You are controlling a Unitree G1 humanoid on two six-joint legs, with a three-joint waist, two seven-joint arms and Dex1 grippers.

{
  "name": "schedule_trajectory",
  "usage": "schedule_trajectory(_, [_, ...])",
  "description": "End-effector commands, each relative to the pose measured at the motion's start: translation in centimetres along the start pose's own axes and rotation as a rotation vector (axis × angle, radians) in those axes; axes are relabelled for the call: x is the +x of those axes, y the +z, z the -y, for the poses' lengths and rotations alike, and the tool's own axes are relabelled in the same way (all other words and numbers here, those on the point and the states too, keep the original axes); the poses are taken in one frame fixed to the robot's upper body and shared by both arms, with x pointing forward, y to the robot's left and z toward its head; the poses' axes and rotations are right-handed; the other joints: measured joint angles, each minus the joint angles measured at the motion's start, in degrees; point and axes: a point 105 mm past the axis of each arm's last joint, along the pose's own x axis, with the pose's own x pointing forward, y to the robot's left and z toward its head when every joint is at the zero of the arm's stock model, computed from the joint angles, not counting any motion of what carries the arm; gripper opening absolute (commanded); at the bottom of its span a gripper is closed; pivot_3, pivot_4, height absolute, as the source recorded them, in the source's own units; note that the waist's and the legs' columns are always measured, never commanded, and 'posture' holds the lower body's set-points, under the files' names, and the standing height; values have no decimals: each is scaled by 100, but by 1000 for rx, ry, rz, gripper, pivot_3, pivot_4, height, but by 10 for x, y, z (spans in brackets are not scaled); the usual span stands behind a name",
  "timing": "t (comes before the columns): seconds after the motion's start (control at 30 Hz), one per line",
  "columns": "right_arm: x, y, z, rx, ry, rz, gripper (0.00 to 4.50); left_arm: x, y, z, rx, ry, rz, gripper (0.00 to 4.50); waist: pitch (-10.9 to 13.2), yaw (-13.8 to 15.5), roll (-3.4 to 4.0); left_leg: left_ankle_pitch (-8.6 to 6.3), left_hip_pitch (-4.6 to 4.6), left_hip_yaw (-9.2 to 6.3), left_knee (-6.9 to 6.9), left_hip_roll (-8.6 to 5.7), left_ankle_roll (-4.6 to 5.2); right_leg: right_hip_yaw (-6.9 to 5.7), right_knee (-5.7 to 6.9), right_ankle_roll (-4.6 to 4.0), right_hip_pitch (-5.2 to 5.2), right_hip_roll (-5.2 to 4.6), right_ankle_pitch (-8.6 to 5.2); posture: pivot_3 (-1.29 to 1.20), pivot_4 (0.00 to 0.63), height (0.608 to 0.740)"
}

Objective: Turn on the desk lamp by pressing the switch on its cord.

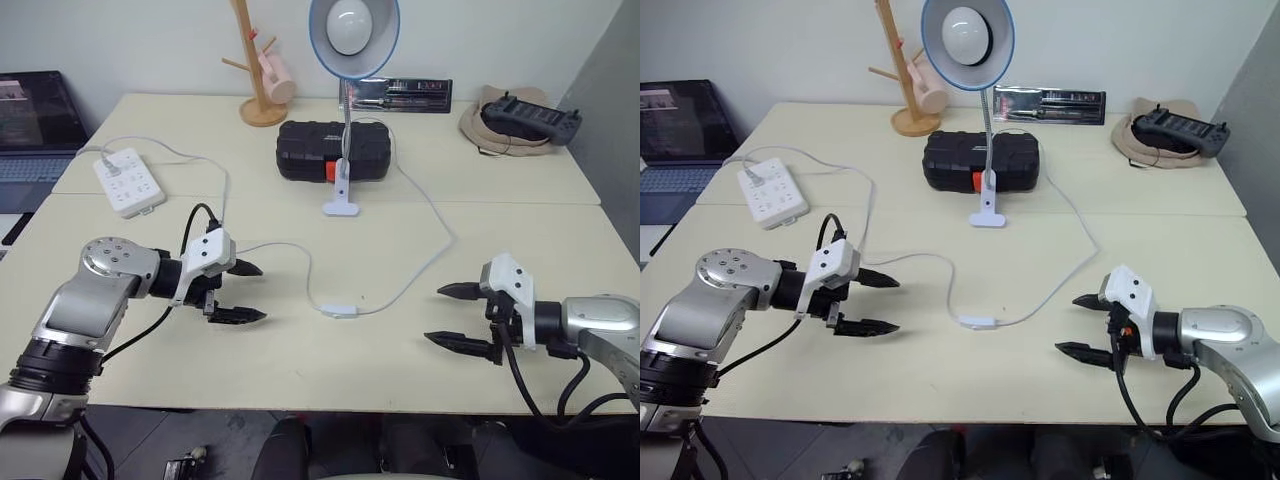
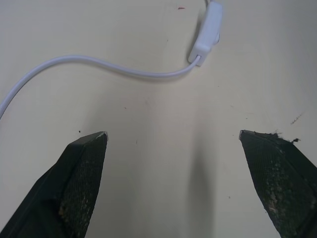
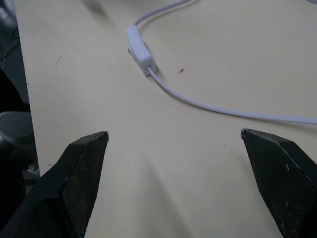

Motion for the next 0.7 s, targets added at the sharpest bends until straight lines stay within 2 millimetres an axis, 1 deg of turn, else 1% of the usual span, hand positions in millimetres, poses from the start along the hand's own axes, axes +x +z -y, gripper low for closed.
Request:
schedule_trajectory(0.03, [1, 8, -4, -9, 15, 31, 4500, -6, 8, -2, 32, 23, 19, 4427, 0, -2, 0, 0, 0, 0, 0, 0, 0, 0, 0, 0, 0, 0, 0, 0, 150, 740])
schedule_trajectory(0.17, [2, 9, -6, -11, 24, 34, 4500, -6, 10, 1, 27, 13, 36, 4427, 0, -3, 0, 0, -1, 0, -2, 0, 0, 2, -2, 0, -3, 0, 0, 0, 150, 740])
schedule_trajectory(0.23, [9, 10, -9, -27, 33, 40, 4500, -5, 10, -1, 7, 32, 52, 4427, 0, -3, 0, 0, -1, -1, -2, 1, 0, 3, -2, 0, -3, 0, 0, 0, 150, 740])
schedule_trajectory(0.37, [19, 17, -16, -60, 83, 54, 4500, -3, 13, 7, -1, 6, 70, 4427, 0, -9, 0, 0, 0, -5, -1, 2, 0, 1, 3, 0, -3, 1, 0, 0, 150, 740])
schedule_trajectory(0.57, [36, 25, -20, -102, 140, 68, 4500, 0, 12, 16, -13, -15, 78, 4427, 0, -12, 0, 0, 0, -14, -2, 2, 0, 1, 1, 0, -5, 0, 0, 0, 150, 740])
schedule_trajectory(0.7, [47, 30, -18, -125, 162, 80, 4500, 0, 16, 15, -12, -5, 90, 4427, 0, -11, 0, 0, 0, -17, 0, 2, 0, 2, 2, 0, -3, 0, 0, 0, 150, 740])
